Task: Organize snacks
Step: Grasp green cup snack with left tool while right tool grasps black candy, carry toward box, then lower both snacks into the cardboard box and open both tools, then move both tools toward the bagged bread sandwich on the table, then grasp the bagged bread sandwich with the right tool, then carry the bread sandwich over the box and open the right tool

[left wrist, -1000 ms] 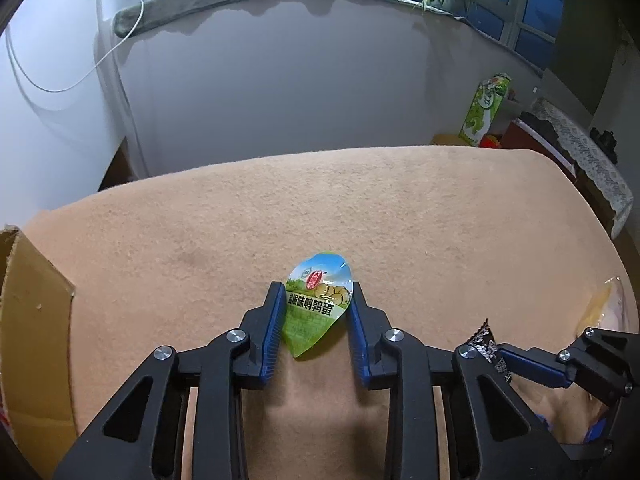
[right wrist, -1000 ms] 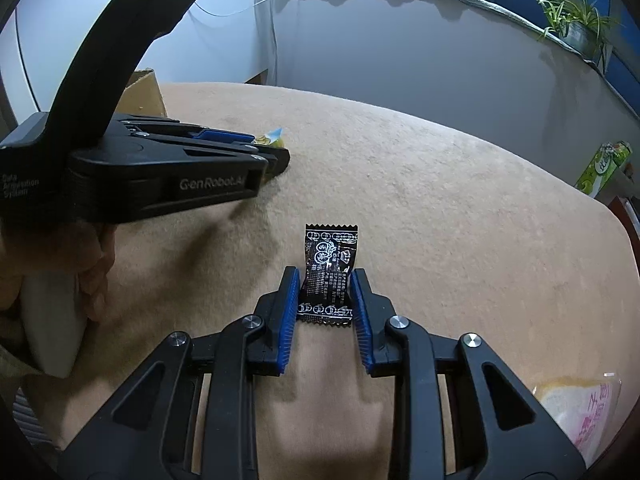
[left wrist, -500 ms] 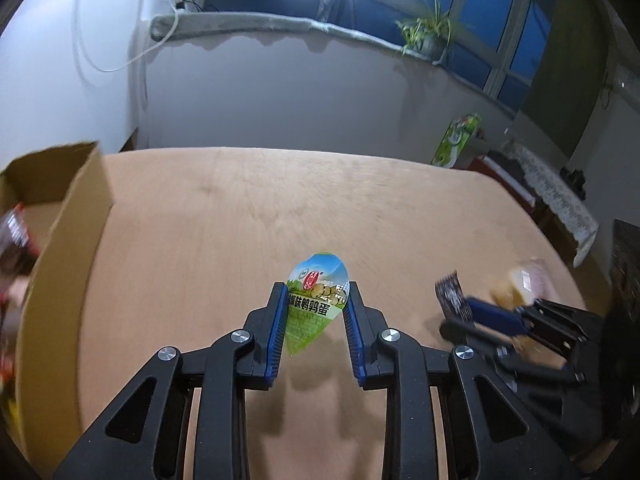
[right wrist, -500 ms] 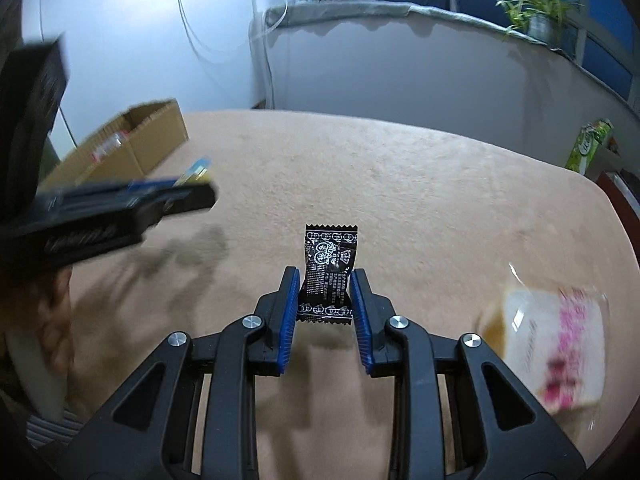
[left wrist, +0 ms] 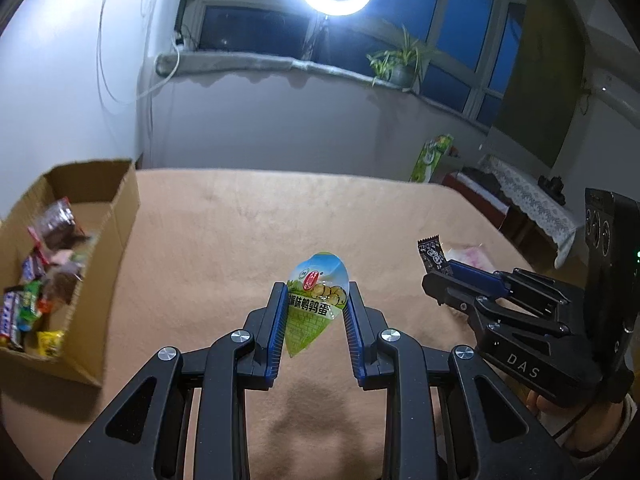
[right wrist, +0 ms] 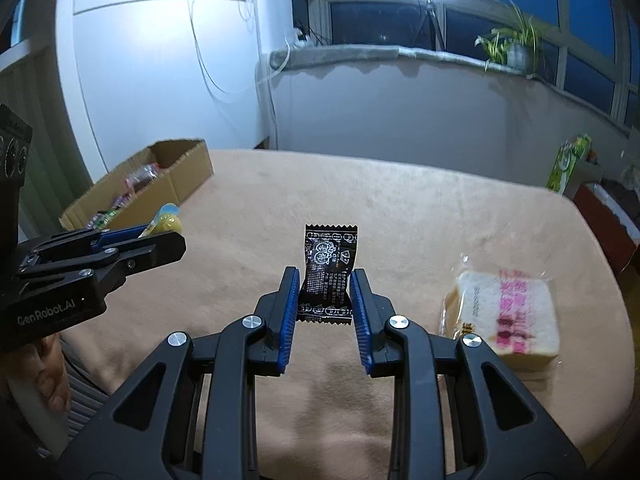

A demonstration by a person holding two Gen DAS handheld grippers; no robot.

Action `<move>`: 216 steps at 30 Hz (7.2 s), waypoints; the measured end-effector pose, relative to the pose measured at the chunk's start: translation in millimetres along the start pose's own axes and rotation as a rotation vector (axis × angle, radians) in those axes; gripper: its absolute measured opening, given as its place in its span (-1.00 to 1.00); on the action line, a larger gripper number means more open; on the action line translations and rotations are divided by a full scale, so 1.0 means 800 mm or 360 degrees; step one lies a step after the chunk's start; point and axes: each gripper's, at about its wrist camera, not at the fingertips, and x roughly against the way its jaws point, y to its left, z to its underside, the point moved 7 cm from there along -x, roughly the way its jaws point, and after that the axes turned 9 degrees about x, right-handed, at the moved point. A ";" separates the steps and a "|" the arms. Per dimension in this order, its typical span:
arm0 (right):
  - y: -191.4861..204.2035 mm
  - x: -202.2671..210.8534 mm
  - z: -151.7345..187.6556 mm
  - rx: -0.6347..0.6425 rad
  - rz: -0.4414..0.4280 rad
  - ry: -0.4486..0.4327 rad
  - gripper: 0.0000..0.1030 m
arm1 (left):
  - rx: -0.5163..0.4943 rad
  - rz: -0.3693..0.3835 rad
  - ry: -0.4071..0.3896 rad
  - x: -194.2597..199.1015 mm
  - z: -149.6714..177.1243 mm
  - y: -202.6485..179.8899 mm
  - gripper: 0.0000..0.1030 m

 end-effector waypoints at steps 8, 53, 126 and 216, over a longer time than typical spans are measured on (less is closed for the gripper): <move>0.031 0.026 -0.031 0.0078 0.0005 -0.0074 -0.48 | -0.0013 0.0010 -0.0151 0.049 -0.023 0.004 -0.50; 0.308 -0.127 -0.174 0.0617 -0.0420 -0.0103 -0.48 | 0.0283 -0.0441 -0.0363 0.115 -0.068 0.257 -0.49; -0.104 0.054 0.032 -0.0206 0.0274 -0.0176 0.77 | -0.0262 -0.0229 -0.0050 0.007 -0.006 -0.071 0.60; 0.239 -0.063 -0.185 0.0383 -0.0506 -0.0196 0.00 | 0.0011 -0.0344 -0.0277 0.085 -0.046 0.147 0.03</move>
